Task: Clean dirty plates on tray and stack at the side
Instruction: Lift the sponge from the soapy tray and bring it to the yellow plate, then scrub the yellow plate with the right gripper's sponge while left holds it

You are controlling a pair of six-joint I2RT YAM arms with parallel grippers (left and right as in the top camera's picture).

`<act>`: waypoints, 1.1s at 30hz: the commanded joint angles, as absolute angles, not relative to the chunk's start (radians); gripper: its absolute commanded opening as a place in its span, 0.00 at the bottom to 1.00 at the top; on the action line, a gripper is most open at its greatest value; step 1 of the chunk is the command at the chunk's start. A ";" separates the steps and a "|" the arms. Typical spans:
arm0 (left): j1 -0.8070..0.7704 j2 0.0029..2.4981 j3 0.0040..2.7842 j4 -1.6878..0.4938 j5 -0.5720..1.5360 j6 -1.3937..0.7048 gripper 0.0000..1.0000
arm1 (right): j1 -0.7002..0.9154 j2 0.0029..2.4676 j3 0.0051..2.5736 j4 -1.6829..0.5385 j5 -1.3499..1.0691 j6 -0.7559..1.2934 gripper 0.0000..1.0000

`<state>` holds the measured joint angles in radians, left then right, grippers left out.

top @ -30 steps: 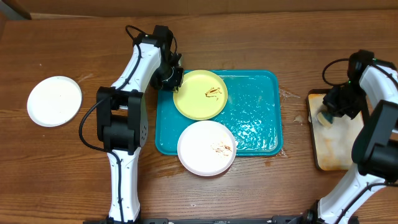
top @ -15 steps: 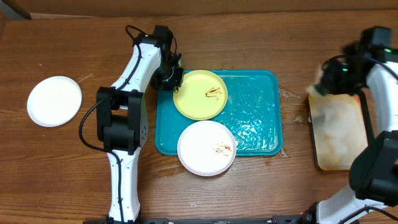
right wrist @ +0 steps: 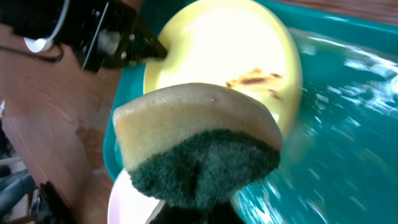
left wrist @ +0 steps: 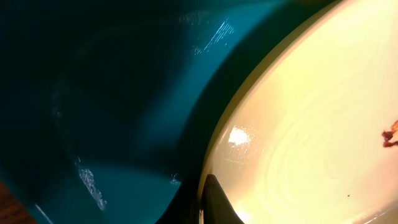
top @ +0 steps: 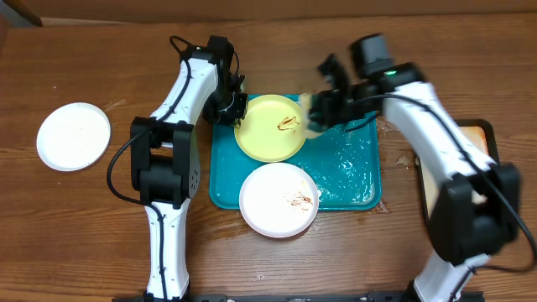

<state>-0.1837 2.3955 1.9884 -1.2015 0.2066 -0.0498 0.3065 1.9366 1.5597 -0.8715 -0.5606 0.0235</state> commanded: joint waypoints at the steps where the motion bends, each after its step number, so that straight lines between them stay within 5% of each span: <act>1: -0.192 2.417 1.961 -1.216 0.178 -0.067 0.04 | 0.344 2.055 1.572 -0.810 -0.552 0.145 0.04; 15: -0.250 2.417 1.962 -1.223 0.177 -0.083 0.04 | 0.465 2.106 1.572 -0.529 -0.503 0.357 0.04; 33: -0.283 2.416 2.008 -1.239 0.150 -0.120 0.04 | 0.468 2.127 1.565 -0.651 -0.210 0.375 0.04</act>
<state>-0.2752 2.3955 1.9961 -1.2335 0.1848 -0.1024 0.4747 2.1246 1.5581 -0.6598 -0.2867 0.3672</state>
